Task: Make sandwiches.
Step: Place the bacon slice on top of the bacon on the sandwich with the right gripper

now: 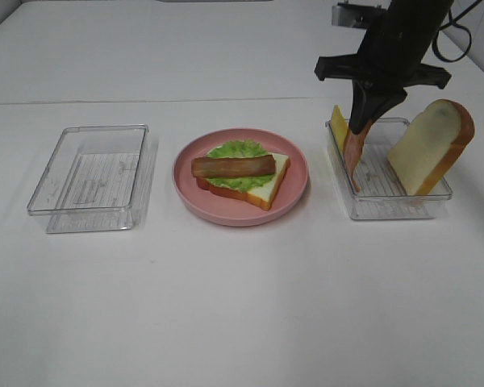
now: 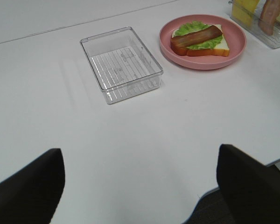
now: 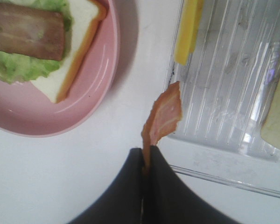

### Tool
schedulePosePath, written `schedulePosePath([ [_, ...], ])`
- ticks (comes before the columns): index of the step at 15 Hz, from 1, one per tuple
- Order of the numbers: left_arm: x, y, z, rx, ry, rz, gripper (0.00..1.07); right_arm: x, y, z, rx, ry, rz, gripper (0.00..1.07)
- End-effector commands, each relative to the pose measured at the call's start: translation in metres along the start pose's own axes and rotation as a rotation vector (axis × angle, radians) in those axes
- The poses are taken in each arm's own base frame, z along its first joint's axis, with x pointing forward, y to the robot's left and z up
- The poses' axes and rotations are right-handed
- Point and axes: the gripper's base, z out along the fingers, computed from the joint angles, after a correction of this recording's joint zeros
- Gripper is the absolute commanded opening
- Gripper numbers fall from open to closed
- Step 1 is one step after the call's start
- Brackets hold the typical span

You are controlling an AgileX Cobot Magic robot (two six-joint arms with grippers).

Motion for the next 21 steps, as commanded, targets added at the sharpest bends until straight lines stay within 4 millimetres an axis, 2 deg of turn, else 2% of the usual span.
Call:
schedulePosePath([
  [1, 0.001, 0.000, -0.003, 0.001, -0.033, -0.004, 0.84, 0.011, 0.007, -0.037, -0.022, -0.020, -0.006, 0.00],
  [2, 0.001, 0.000, -0.003, 0.001, -0.033, -0.004, 0.84, 0.016, 0.014, -0.060, -0.062, -0.080, -0.009, 0.00],
  [4, 0.001, 0.000, -0.003, 0.001, -0.033, -0.004, 0.84, 0.022, 0.025, -0.078, -0.167, -0.122, -0.019, 0.00],
  [8, 0.001, 0.000, -0.003, 0.001, -0.033, -0.004, 0.84, 0.016, 0.046, -0.080, -0.412, -0.179, -0.114, 0.00],
  [10, 0.001, 0.000, -0.003, 0.001, -0.033, -0.004, 0.84, 0.003, 0.056, -0.067, -0.555, -0.203, -0.102, 0.00],
  [13, 0.001, 0.000, -0.003, 0.001, -0.033, -0.004, 0.84, -0.007, 0.071, -0.040, -0.619, -0.178, -0.118, 0.00],
  [16, 0.001, 0.000, -0.003, 0.001, -0.033, -0.004, 0.84, -0.025, 0.095, -0.006, -0.754, -0.211, -0.079, 0.00],
  [17, 0.001, 0.000, -0.003, 0.001, -0.033, -0.004, 0.84, -0.035, 0.100, 0.010, -0.874, -0.220, -0.027, 0.00],
  [18, 0.001, 0.000, -0.003, 0.001, -0.033, -0.004, 0.84, -0.035, 0.100, 0.010, -0.874, -0.220, -0.027, 0.00],
  [19, 0.001, 0.000, -0.003, 0.002, -0.033, -0.004, 0.84, -0.041, 0.099, 0.028, -0.907, -0.221, 0.003, 0.00],
  [21, 0.001, 0.000, -0.003, 0.002, -0.033, -0.004, 0.84, -0.045, 0.096, 0.045, -0.879, -0.214, 0.023, 0.00],
])
